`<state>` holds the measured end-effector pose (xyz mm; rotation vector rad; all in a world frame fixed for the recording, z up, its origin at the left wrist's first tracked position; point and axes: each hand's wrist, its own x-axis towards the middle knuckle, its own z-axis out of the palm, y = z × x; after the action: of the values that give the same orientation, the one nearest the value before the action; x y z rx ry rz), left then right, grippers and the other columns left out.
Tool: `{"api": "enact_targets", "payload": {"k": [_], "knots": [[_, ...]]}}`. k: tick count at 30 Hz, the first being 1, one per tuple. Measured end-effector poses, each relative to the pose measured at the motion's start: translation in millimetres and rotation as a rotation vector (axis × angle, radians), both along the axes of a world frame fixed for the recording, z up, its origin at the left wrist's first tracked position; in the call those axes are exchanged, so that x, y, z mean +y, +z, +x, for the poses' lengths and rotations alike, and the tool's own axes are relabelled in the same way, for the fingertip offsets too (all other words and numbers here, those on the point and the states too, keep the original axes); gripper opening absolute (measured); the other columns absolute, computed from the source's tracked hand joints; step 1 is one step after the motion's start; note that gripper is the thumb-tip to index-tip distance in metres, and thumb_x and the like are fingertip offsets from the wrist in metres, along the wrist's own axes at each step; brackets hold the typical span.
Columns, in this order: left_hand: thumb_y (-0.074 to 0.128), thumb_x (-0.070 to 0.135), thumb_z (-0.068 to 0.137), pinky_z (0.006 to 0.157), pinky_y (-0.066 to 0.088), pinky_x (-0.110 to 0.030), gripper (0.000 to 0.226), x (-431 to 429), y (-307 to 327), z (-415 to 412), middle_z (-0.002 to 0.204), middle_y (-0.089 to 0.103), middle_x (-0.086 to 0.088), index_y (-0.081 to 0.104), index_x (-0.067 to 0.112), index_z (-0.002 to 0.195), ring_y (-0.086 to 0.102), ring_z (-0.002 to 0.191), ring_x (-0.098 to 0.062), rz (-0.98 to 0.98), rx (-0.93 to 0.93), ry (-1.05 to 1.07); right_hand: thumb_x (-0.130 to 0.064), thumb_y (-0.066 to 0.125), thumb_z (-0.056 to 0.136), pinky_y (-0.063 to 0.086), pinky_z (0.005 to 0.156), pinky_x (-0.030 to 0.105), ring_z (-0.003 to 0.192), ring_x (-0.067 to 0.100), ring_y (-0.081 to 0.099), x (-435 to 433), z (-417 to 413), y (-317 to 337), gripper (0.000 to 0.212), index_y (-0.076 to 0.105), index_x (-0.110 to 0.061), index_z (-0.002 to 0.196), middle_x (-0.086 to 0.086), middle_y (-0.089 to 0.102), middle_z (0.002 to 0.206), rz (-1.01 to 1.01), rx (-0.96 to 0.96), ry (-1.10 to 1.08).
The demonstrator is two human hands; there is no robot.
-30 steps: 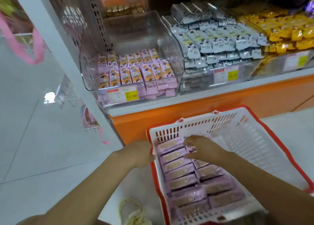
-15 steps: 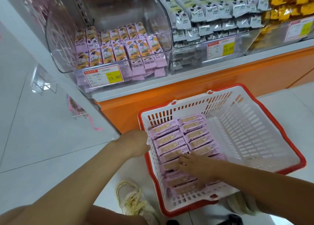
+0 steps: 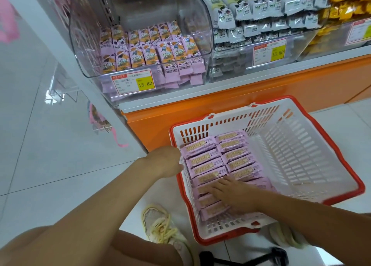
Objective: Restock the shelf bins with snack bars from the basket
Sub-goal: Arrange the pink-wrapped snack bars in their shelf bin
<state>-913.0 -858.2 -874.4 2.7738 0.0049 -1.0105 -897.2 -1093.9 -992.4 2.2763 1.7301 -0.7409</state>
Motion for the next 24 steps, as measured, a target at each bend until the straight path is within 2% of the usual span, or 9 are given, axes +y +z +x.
{"api": "enact_targets", "payload": {"k": [4,7,9,11,14,16,18,21,24], "knots": [[0.051,0.032,0.097,0.079,0.044,-0.026,0.031,5,9,5,0.119,0.06,-0.009,0.055,0.01,0.119,0.054,0.095,-0.018,-0.021,0.011,0.03,-0.037,0.06,0.091,0.013,0.117,0.034,0.142,0.024,0.019,4,1,7,0.079,0.017,-0.012,0.152,0.008,0.019,0.157,0.013,0.101,-0.152],[0.058,0.033,0.093,0.091,0.043,-0.026,0.042,16,25,14,0.131,0.055,-0.006,0.054,0.011,0.128,0.054,0.113,-0.02,-0.059,-0.047,0.041,-0.049,0.07,0.081,0.037,0.093,0.02,0.12,0.02,0.047,5,12,35,0.078,0.036,-0.016,0.142,0.005,0.047,0.133,0.151,0.464,-0.603],[0.065,0.04,0.087,0.1,0.041,-0.028,0.058,24,38,17,0.139,0.05,-0.003,0.048,0.016,0.137,0.05,0.122,-0.018,-0.137,-0.06,0.076,-0.054,0.069,0.081,0.04,0.076,0.019,0.104,0.029,0.058,5,21,63,0.06,0.055,-0.016,0.125,0.013,0.057,0.117,0.312,0.88,-0.902],[0.068,0.05,0.08,0.098,0.041,-0.024,0.067,28,53,19,0.137,0.051,0.002,0.046,0.026,0.139,0.052,0.118,-0.014,-0.289,-0.063,0.143,-0.03,0.076,0.08,0.049,0.073,0.027,0.096,0.034,0.063,4,30,87,0.039,0.067,-0.012,0.114,0.02,0.06,0.113,0.394,1.557,-1.21],[0.062,0.065,0.072,0.094,0.045,-0.022,0.065,21,72,17,0.123,0.057,0.009,0.053,0.034,0.128,0.059,0.103,-0.005,-0.517,-0.108,0.192,-0.013,0.063,0.091,0.048,0.096,0.043,0.116,0.035,0.059,11,28,121,0.043,0.055,0.003,0.13,0.023,0.056,0.131,0.609,2.128,-1.221],[0.06,0.066,0.071,0.088,0.048,-0.024,0.06,12,83,17,0.117,0.06,0.01,0.057,0.03,0.119,0.06,0.097,-0.005,-0.644,-0.147,0.228,-0.021,0.042,0.101,0.035,0.108,0.043,0.13,0.032,0.046,28,26,134,0.051,0.031,-0.003,0.148,0.018,0.045,0.144,0.763,2.137,-1.151],[0.063,0.051,0.081,0.062,0.049,-0.018,0.032,6,92,17,0.092,0.065,0.017,0.06,0.025,0.1,0.063,0.073,-0.005,-0.778,-0.193,0.299,-0.018,0.042,0.099,0.039,0.103,0.042,0.123,0.031,0.048,40,28,144,0.056,0.024,-0.004,0.15,0.015,0.047,0.138,0.869,2.18,-1.033],[0.064,0.034,0.087,0.048,0.045,-0.018,0.023,6,106,19,0.05,0.054,0.017,0.054,0.029,0.067,0.055,0.046,-0.008,-0.871,-0.296,0.38,-0.013,0.053,0.096,0.044,0.096,0.049,0.118,0.04,0.054,44,35,162,0.048,0.042,0.004,0.14,0.023,0.05,0.136,0.798,2.255,-1.058],[0.065,0.034,0.086,0.048,0.046,-0.022,0.024,15,115,20,0.05,0.056,0.012,0.059,0.022,0.066,0.053,0.044,-0.009,-0.894,-0.381,0.482,-0.021,0.071,0.086,0.051,0.091,0.047,0.11,0.037,0.063,46,55,183,0.046,0.061,0.002,0.125,0.023,0.06,0.127,0.687,2.128,-1.148]]}}
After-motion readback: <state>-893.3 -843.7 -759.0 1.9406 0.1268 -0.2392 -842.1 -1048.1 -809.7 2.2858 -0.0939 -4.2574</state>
